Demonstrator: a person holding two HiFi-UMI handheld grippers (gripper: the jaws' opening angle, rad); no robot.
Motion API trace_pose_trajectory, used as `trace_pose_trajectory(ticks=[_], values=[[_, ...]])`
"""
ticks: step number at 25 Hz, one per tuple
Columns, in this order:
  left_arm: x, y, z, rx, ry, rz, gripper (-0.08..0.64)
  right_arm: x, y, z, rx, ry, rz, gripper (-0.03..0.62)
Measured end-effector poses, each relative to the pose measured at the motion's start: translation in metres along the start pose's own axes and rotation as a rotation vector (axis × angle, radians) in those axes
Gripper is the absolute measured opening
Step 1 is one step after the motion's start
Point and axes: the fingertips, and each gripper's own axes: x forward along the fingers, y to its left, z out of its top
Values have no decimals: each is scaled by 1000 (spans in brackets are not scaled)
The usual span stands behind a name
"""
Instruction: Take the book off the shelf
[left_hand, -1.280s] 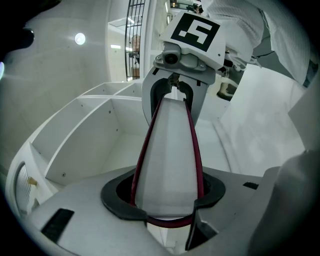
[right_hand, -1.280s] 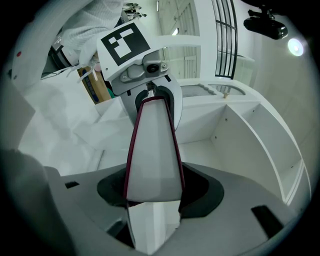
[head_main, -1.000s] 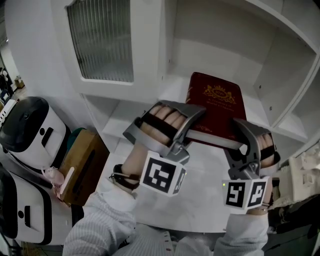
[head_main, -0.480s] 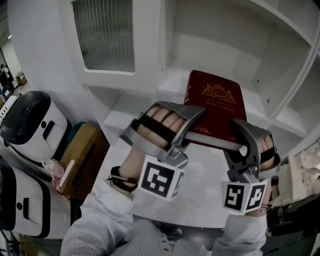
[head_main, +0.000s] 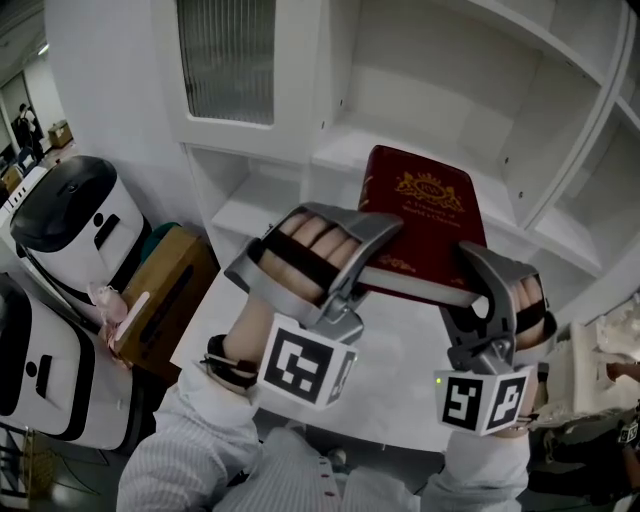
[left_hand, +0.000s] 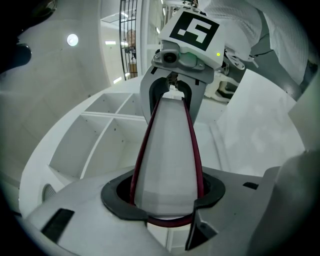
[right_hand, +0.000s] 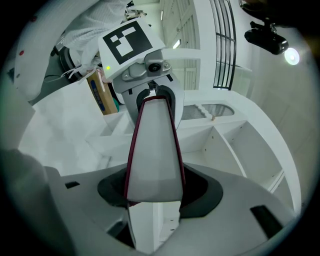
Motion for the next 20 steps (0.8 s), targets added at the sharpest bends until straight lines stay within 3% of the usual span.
trace_pose_trajectory(ticks=[6, 13, 20], values=[[-29, -10, 46, 17, 16, 1, 229, -53, 10, 0, 4, -27, -11, 230], [-37, -18, 57, -36, 28, -78, 229, -68, 16, 1, 44, -43, 66, 230], [-52, -63, 102, -58, 37, -153, 229, -116, 57, -14, 86, -36, 130, 229]])
